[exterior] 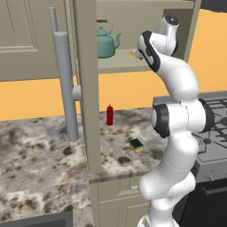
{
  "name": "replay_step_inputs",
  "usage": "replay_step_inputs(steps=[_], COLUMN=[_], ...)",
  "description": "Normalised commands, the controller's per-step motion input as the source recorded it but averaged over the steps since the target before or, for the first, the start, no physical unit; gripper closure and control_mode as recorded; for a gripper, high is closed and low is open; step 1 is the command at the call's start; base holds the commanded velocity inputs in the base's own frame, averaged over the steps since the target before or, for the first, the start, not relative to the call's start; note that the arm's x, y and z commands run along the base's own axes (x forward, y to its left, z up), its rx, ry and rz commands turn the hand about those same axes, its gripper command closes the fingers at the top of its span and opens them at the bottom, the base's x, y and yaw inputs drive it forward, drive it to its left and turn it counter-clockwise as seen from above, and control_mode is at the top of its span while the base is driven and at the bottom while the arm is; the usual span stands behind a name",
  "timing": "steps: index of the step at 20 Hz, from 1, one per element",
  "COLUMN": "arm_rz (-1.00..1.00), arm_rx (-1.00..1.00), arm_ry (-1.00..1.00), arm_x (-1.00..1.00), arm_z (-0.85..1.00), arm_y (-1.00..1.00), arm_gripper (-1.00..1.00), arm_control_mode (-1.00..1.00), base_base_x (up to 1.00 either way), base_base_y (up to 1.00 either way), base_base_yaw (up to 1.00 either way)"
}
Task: Pick the sponge and dish brush from the cabinet and place them on the counter.
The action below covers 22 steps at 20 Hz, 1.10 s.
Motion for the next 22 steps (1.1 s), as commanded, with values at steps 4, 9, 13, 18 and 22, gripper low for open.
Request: replay_step_inputs(steps=[4, 9, 13, 18, 22], arm_rz=[0.0, 0.0, 0.0, 0.0, 0.0], arm_rx=[0.0, 0.0, 0.0, 0.0, 0.0], arm_ry=[0.06, 0.05, 0.02, 0.01, 0.0], arm_x=[0.04, 0.0, 0.0, -0.08, -0.27], arm_z=[-0.25, -0.25, -0.25, -0.29, -0.25], arm_y=[0.0, 0.0, 0.0, 0.0, -0.06], arm_gripper=[1.0, 1.0, 1.0, 1.0, 1.0], arm_control_mode=[-1.0, -1.0, -1.0, -1.0, -1.0], base_base_x=[0.0, 0.0, 0.0, 0.0, 0.0], base_base_y=[0.0, 0.0, 0.0, 0.0, 0.0], base_base_yaw=[0.0, 0.0, 0.0, 0.0, 0.0])
